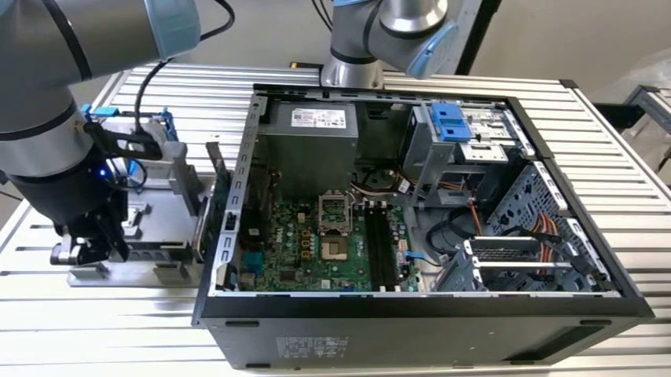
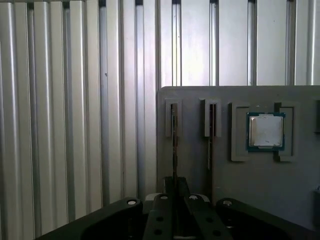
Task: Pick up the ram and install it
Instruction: 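Pick up the ram and move it above insertion slot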
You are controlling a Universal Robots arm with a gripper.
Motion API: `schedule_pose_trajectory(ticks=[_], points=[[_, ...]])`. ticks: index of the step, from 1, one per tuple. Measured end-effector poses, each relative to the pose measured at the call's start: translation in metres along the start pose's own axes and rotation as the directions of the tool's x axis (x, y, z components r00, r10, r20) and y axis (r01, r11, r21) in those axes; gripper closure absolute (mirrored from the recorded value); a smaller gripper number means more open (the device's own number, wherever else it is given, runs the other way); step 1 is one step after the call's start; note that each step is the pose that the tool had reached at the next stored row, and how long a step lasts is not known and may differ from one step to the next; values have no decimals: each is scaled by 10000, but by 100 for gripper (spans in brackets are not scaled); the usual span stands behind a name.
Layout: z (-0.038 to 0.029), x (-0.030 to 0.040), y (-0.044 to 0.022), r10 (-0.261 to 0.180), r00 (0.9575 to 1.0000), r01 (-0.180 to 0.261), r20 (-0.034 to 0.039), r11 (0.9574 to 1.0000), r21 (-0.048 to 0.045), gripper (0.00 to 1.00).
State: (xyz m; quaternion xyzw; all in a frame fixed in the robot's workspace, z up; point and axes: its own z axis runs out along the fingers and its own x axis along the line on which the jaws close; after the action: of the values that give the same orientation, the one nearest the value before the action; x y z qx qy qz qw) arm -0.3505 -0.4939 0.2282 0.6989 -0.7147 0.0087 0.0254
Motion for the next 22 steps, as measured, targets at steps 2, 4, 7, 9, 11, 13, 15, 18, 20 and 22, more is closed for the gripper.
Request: schedule_pose_trajectory(ticks=[2,4,7,9,11,13,15,18,20,22], points=[[-10,1,0,0,10000,0,0,10000,0,100],[-33,2,1,0,10000,0,0,10000,0,100],[-53,3,1,0,10000,0,0,10000,1,100],[-67,3,2,0,10000,0,0,10000,0,100],[-80,4,2,0,10000,0,0,10000,0,100],[-92,4,2,0,10000,0,0,10000,1,100],[-103,5,2,0,10000,0,1,10000,1,100],[-123,6,3,0,10000,0,0,10000,0,100],[-138,7,3,0,10000,0,0,10000,-1,100],[-153,7,4,0,10000,0,0,10000,0,100]])
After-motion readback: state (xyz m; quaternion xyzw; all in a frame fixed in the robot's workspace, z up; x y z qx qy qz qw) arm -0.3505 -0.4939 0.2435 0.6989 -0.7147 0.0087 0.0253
